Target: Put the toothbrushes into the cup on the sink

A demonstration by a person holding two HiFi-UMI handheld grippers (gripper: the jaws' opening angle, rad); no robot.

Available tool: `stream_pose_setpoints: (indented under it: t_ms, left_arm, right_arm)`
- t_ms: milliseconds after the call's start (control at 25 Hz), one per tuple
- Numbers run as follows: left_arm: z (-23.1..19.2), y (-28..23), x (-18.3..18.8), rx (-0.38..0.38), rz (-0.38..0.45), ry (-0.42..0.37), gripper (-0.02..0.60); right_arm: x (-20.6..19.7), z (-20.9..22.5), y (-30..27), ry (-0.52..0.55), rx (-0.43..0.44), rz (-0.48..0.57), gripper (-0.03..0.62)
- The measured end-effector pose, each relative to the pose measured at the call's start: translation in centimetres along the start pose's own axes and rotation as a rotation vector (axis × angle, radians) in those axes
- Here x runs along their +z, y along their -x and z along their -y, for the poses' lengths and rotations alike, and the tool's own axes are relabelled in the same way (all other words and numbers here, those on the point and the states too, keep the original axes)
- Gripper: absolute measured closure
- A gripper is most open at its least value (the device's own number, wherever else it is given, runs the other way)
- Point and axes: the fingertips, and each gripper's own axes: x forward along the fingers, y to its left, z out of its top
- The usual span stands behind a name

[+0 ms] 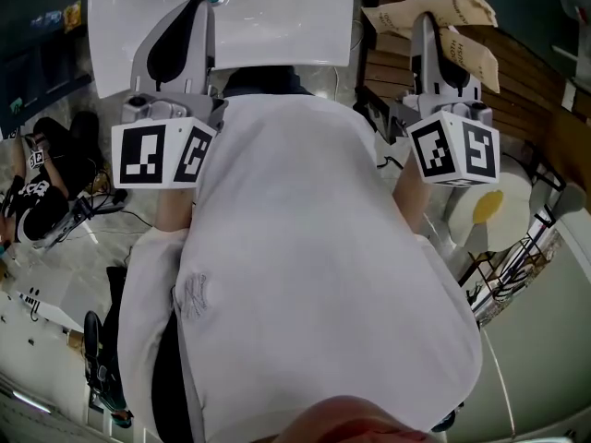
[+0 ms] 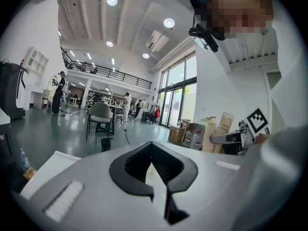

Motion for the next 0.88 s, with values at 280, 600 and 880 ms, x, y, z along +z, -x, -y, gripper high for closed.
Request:
stream_pose_setpoints:
  t_ms: [280,600,880]
  left_arm:
    - [-1.9,-1.2,-0.1,-0.033,-0.014,-0.002,0.584]
    - [-3.4,-2.1,2.3,-0.06,-0.001,-0.024,0.584]
    - [-4.1,-3.3,2.9,-0.095,-0.007,-0.027,0.584]
  right_arm:
    - [-0.3,-1.0,-1.8,-0.014,-0.016,-0.016,0.553]
    - [1.3,-1.4,-2.0,-0.033,-0.062,0.012,0.553]
    - [1.9,-1.4,-2.3,-0.041,-0.102,0.021,0.553]
